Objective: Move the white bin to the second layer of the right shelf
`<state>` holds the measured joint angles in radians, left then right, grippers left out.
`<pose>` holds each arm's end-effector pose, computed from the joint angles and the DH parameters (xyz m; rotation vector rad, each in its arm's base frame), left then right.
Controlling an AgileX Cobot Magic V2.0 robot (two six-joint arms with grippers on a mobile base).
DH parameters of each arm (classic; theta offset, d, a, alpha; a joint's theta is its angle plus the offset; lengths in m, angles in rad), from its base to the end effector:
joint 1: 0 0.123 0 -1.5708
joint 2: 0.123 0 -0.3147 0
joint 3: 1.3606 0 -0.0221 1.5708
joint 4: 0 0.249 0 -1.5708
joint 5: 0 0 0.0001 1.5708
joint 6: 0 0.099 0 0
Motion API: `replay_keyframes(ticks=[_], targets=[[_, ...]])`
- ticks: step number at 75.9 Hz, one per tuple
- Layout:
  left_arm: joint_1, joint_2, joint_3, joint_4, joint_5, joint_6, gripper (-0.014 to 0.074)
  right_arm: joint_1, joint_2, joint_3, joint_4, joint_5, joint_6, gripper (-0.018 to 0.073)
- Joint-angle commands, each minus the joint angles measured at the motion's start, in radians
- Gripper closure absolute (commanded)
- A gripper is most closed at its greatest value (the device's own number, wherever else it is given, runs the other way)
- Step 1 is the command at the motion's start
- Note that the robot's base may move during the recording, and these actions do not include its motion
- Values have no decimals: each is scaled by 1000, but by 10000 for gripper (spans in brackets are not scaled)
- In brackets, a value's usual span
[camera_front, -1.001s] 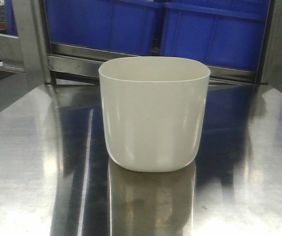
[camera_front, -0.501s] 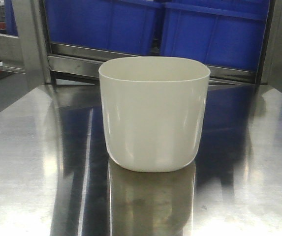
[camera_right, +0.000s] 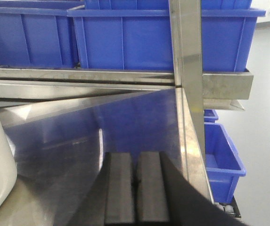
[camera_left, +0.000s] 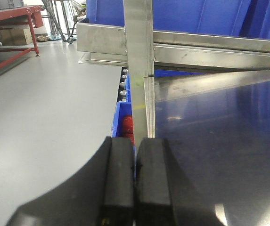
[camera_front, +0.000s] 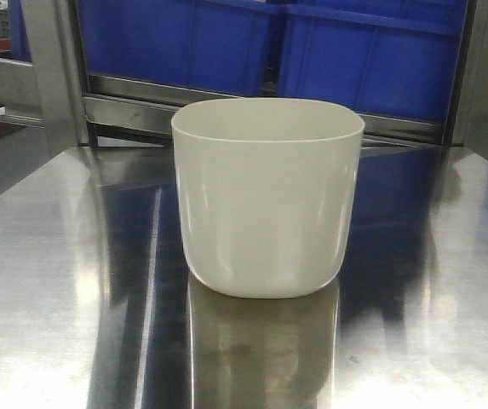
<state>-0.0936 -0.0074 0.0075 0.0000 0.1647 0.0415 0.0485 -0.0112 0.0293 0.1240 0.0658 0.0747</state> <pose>0.0321 -0.0030 0.1952 0.1113 1.6448 -0.0397 0.0331 0.0024 0.1976 0.1112 1.5665 0.2005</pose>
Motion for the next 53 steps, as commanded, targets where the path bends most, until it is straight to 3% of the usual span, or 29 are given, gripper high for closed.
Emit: replay_keyframes(ticks=[1,28,41,53], targets=[[-5,-14,37,0,-87,-3,512,-1,-19,-16,-1,-102,-4,503],[-5,-14,37,0,-87,-3,512,-1,-7,-24,0,-127,-9,503],[-5,-14,37,0,-87,-3,512,-1,219,-161,-1,-113,-11,503],[-5,-14,37,0,-87,-3,512,-1,500,-407,-1,-71,-11,503]])
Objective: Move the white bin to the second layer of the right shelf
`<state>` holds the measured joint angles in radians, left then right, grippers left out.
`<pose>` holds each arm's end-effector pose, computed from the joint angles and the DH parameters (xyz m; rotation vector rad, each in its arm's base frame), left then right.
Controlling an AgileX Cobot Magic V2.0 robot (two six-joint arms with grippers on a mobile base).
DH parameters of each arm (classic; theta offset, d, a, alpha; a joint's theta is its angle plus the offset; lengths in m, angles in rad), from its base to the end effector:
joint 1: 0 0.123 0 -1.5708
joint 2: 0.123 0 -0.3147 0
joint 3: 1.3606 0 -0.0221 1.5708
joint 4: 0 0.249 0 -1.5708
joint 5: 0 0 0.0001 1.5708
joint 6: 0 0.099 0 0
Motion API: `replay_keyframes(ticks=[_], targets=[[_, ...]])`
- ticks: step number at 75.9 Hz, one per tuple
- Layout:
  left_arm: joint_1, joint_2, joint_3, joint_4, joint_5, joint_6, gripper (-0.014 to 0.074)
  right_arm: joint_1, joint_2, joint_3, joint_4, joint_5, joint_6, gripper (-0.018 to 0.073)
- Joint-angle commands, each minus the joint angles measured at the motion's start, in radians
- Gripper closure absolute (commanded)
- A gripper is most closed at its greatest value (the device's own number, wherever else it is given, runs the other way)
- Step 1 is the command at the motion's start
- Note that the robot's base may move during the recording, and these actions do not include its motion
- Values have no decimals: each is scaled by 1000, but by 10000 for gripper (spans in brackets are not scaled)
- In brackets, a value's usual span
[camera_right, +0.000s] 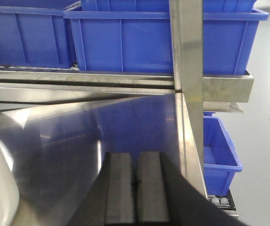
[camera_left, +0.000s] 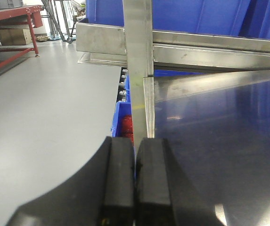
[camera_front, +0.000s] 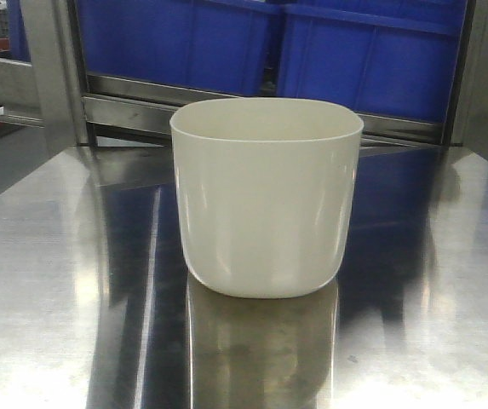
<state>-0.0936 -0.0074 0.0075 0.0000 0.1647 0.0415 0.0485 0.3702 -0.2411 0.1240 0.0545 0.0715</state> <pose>0.0321 -0.0030 0.1952 0.1113 1.6448 -0.0397 0.0709 0.0041 0.2741 0.1174 1.6661 0.1901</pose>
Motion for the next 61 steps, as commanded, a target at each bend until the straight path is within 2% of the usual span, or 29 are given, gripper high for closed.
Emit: replay_keyframes(ticks=[1,6,23,31,36,47,53,61], targets=[[-5,-14,37,0,-87,-3,512,-1,141,-161,0,-47,-7,503],[-5,-14,37,0,-87,-3,512,-1,248,-288,6,54,-7,503],[-5,-14,37,0,-87,-3,512,5,586,-712,63,535,-7,501],[-5,-14,37,0,-87,-3,512,41,698,-852,63,666,-16,479],[-5,-14,37,0,-87,-3,512,81,743,-897,63,700,-31,392],[-5,-14,37,0,-87,-3,512,175,809,-931,63,670,-46,46],[-5,-14,37,0,-87,-3,512,208,834,-931,63,643,-46,-24],[-5,-14,37,0,-87,-3,512,243,862,-934,63,631,-46,-17]])
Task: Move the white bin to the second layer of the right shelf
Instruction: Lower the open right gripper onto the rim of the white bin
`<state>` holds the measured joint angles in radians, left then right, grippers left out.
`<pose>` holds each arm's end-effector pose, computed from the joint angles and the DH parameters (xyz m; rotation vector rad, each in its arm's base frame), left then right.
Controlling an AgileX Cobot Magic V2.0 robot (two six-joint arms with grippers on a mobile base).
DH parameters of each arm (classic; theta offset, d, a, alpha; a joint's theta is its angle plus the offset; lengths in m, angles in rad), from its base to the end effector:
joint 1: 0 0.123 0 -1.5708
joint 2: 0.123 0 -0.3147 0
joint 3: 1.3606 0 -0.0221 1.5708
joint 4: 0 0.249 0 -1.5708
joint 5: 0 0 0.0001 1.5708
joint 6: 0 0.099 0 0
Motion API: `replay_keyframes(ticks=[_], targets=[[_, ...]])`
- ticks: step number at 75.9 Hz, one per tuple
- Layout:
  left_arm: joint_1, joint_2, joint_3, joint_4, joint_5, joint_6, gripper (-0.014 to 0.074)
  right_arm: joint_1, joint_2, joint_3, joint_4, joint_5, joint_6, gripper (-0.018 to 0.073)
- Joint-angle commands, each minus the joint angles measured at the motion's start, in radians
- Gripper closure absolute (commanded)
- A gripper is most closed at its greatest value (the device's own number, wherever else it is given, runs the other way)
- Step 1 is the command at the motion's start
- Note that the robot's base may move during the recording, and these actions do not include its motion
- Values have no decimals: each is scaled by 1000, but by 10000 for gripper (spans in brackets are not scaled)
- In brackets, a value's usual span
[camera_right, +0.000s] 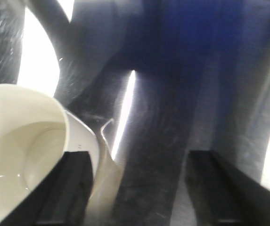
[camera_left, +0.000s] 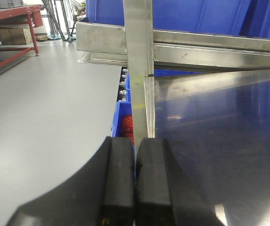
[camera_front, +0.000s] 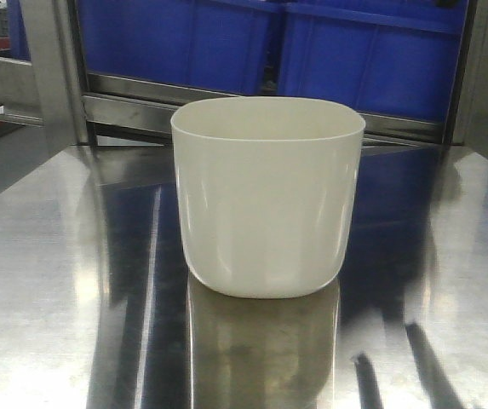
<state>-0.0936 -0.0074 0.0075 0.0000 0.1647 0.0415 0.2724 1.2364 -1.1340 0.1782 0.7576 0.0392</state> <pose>0.0321 -0.0030 0.1952 0.1113 1.6448 -0.0397 0.2415 0.0800 0.3809 -0.1827 2.3499 0.3606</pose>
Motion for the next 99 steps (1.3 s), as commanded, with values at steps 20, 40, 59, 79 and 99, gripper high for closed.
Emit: replay_keyframes(ticks=[20,40,59,79,99], targets=[[-5,-14,37,0,-87,-3,512,86,52,-88,57,-44,-14,-11],[-5,-14,37,0,-87,-3,512,122,105,-131,72,-15,-14,-11],[-5,-14,37,0,-87,-3,512,137,161,-131,76,22,-14,-11],[-5,-14,37,0,-87,-3,512,137,205,-131,86,33,-14,-11],[-5,-14,37,0,-87,-3,512,137,250,-132,86,19,-14,-11]])
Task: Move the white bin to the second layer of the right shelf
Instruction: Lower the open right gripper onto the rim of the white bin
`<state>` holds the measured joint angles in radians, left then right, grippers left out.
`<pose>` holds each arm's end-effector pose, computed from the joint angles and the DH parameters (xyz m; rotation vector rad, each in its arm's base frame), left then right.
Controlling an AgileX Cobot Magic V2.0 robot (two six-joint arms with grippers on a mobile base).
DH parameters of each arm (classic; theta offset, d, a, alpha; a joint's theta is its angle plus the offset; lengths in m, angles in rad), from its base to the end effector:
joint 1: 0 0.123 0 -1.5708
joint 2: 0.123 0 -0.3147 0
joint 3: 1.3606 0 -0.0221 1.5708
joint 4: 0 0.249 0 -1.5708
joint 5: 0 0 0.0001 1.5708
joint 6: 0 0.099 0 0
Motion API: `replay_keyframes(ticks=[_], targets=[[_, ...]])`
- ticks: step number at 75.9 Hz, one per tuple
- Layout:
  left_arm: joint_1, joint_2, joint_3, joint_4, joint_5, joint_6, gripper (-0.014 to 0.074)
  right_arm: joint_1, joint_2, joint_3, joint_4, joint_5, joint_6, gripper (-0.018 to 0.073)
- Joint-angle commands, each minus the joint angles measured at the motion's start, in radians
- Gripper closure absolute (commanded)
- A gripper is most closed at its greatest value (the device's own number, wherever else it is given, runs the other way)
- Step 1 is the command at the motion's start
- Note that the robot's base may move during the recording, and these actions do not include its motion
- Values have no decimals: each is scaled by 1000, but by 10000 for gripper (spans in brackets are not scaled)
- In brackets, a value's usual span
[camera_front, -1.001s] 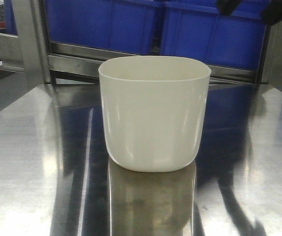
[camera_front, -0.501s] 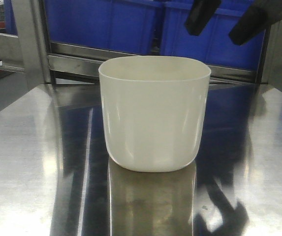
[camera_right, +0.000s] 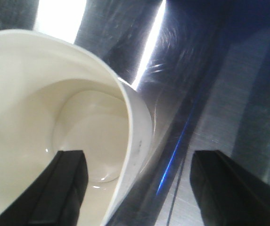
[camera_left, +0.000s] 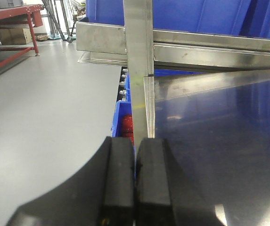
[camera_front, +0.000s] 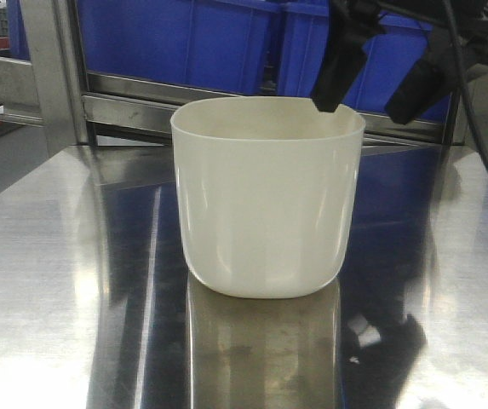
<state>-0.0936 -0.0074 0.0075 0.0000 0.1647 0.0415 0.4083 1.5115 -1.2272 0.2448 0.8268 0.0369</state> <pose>0.0321 -0.0030 0.1952 0.1113 1.6448 -0.0397 0.2870 0.1434 0.3275 -0.3345 2.6020 0.4530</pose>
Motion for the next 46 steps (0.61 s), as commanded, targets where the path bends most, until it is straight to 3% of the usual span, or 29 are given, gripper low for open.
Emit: replay_keyframes(ticks=[1,46], targets=[[-5,-14,37,0,-87,-3,512,1,-21,-38,19,-50,-12,-11],[-5,-14,37,0,-87,-3,512,34,83,-138,-8,-8,-12,-11]])
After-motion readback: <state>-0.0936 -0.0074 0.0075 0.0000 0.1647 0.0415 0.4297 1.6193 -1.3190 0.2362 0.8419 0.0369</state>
